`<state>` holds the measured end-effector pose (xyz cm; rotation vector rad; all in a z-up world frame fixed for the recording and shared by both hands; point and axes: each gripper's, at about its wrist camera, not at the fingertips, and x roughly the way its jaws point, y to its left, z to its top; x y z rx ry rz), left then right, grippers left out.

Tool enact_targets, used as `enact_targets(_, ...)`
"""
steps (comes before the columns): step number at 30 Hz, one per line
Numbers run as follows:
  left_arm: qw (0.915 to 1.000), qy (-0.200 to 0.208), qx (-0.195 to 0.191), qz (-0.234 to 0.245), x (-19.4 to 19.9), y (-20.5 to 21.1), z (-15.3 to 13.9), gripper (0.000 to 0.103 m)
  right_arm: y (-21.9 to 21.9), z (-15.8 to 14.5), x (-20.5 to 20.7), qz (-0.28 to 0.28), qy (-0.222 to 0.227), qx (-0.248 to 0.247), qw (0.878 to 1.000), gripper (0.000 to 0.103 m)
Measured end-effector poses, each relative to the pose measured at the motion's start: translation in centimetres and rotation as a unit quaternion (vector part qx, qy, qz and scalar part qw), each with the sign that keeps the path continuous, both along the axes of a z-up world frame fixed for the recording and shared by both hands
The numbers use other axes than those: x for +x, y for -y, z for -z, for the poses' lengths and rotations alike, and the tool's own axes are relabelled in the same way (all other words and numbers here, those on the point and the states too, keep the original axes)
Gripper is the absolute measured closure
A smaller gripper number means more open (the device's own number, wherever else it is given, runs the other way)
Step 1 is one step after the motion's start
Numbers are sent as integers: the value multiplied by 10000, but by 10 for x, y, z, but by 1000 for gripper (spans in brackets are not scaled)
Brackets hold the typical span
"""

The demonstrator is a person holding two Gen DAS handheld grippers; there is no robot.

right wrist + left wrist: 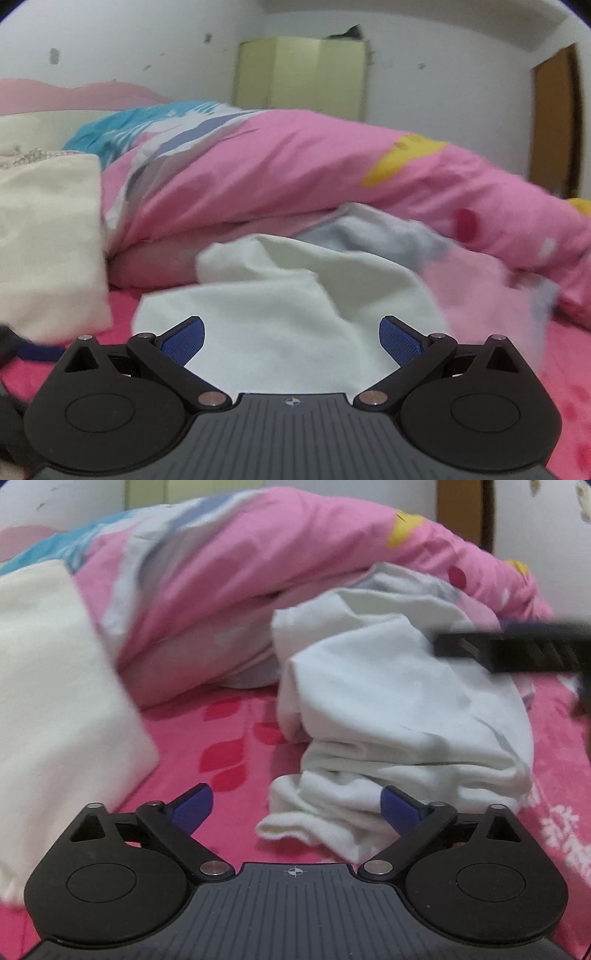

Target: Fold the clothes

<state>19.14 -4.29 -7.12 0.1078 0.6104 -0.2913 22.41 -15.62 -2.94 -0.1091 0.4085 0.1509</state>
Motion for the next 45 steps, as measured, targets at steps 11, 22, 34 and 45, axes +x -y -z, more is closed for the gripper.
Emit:
enact_targets(11,9991,-163,-159,350,6,6,19,67,-69,24,55,-951,-653,-922,9890,32)
enact_targets(22,9982,-187,-227,530,-16,9,2,103,-20,3,10,-236,-498,-606,9966,103)
enact_targets(34,9988,-198,-91,442,-39,6,0,95,-56,-5,4,-649,-182,-1182,9907,12)
enact_targets(45,9991,193,-18,364,-29,-12,14,28,-97,51,52,-599,-791,-2134,9719,97)
